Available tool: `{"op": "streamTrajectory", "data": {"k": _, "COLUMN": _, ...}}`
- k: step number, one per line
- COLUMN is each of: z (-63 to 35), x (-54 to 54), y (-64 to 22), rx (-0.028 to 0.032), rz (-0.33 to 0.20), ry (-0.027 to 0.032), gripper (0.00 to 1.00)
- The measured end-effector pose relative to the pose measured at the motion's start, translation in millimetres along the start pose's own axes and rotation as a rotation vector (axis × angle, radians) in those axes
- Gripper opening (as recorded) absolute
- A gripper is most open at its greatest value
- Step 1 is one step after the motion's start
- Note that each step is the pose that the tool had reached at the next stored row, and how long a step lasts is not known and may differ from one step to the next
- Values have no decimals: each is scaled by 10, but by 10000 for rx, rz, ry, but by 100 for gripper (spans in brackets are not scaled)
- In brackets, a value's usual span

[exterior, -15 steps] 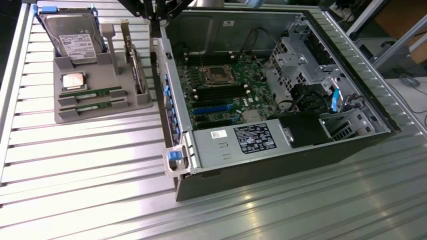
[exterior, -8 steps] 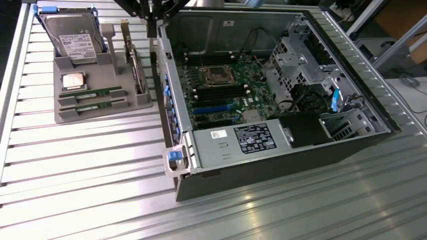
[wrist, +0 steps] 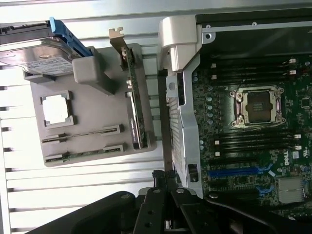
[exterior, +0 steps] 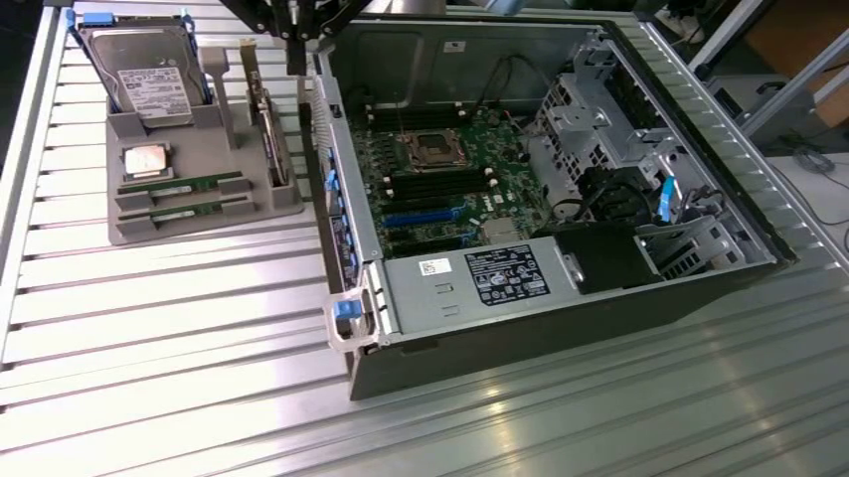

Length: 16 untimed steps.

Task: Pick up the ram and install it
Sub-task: 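Reach for the ram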

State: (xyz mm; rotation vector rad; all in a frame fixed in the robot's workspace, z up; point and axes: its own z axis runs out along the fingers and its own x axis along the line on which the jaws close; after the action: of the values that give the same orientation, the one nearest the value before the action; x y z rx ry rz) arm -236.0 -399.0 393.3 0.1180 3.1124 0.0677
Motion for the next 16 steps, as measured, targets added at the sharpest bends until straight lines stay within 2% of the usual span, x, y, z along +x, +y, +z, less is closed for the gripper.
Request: {"op": "streamTrajectory", "data": {"k": 16, "z": -3, "x": 96, "y": -8, "rx": 0, "rz": 0, "ry": 1, "gripper": 11}}
